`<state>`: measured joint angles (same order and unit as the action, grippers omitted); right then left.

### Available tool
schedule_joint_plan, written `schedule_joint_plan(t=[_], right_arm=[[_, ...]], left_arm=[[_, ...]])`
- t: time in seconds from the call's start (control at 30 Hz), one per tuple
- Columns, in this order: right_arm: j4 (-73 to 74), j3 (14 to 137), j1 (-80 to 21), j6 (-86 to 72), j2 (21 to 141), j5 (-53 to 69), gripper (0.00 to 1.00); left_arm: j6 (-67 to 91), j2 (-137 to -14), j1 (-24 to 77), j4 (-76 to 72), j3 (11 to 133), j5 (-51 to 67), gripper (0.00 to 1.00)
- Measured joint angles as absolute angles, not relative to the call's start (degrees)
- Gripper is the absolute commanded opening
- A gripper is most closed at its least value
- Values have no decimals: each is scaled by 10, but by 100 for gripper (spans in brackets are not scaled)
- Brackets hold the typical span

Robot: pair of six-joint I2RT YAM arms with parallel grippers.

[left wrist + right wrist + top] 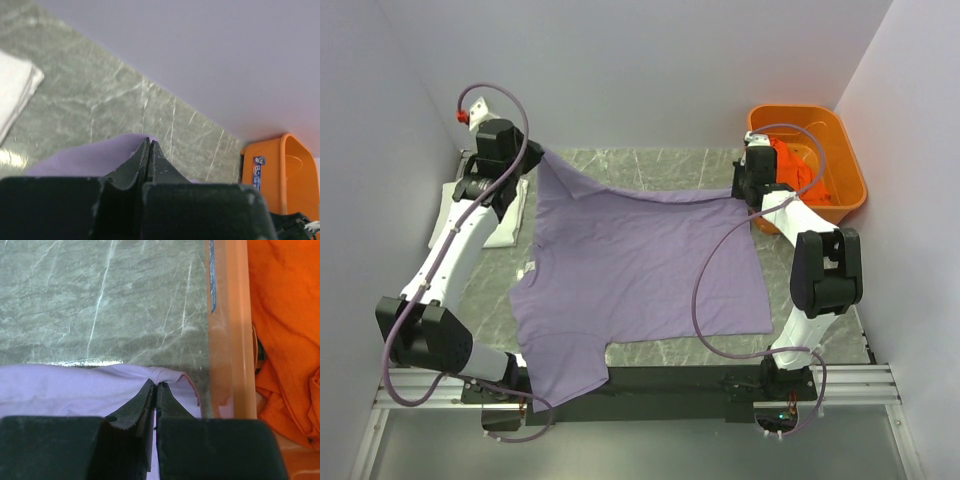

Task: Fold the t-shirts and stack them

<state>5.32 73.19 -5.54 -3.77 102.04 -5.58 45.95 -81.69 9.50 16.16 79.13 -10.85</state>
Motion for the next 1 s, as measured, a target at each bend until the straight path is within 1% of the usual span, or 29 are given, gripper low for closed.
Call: schedule_joint_plan(t=[0.27, 0.5, 0.67, 0.8, 1.0], right_arm=[[53, 732, -53, -42, 1020, -56, 3], [53, 731, -53, -42, 1020, -56, 3], [53, 731, -53, -44, 1020, -55, 3], [53, 731, -53, -44, 1020, -55, 3], [54, 731, -53, -44, 1020, -55, 3]], left_arm=[[400, -812, 165, 172, 823, -190, 1], [344, -829, 269, 185, 878, -256, 1], [318, -840, 301, 180, 905, -289, 1], [317, -860, 286, 177, 894, -300, 1], [326, -921, 187, 185, 885, -299, 1]])
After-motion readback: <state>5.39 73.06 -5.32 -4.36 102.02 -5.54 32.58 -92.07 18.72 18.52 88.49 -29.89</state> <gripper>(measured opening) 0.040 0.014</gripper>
